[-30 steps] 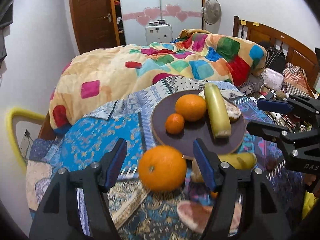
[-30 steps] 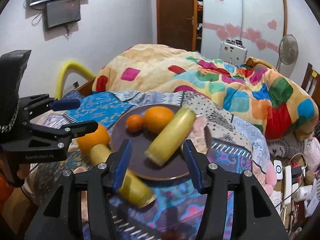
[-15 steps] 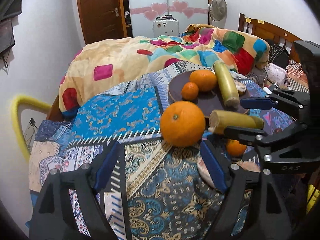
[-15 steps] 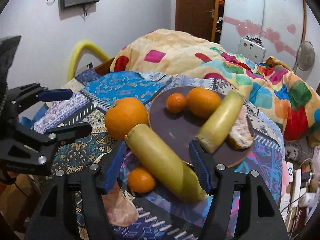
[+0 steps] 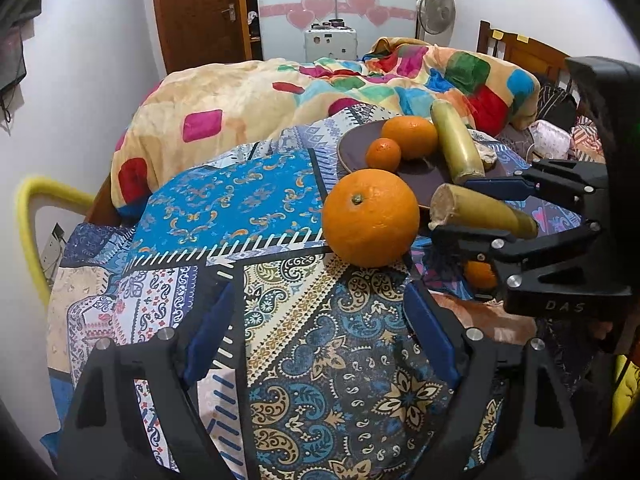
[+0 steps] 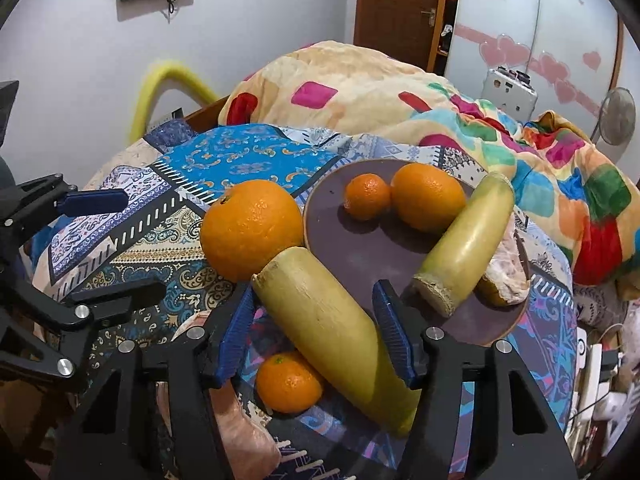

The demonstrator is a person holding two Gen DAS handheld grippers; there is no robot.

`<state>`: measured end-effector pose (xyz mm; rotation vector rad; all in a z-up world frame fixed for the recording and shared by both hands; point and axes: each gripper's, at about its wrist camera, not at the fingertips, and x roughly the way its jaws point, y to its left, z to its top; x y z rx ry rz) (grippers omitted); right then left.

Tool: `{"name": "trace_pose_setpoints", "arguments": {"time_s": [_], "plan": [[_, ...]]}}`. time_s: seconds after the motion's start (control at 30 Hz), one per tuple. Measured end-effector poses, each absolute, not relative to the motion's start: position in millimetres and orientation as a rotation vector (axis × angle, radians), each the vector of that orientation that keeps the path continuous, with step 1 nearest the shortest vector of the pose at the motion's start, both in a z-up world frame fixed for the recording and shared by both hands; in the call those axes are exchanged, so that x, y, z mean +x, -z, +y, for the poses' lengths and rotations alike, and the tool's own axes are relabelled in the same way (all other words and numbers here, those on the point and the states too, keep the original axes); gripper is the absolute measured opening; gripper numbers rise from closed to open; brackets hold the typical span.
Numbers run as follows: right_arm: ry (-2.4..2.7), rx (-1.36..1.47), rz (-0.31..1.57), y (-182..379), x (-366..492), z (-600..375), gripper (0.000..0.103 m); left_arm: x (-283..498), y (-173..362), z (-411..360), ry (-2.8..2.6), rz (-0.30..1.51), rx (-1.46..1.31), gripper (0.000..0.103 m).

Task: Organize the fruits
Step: 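Grasp the second yellow gourd with the right tool while the left tool approaches the large orange, then lift the second gourd toward the plate with the right tool while the left grasps the large orange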

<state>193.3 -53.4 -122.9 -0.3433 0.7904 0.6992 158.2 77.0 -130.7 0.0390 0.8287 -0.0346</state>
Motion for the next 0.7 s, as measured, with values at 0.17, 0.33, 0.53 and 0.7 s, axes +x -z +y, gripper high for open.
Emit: {"name": "trace_pose_setpoints", "arguments": {"time_s": [0.17,0.33,0.53,0.7], "plan": [[-0.696,-0.309,0.743,105,186,-67,0.045,159,127,71,0.041,0.820,0.040,0.086],[-0.681,-0.227,0.711,85,186,-96,0.037,162,122,65,0.048,0.804,0.041,0.086],[-0.627,-0.170,0.695,79,191,-128,0.033,173,122,57,0.053,0.805,0.033,0.086],[-0.642,-0.149,0.727,91,199,-131,0.033,179,123,55,0.057,0.808,0.029,0.086]]}}
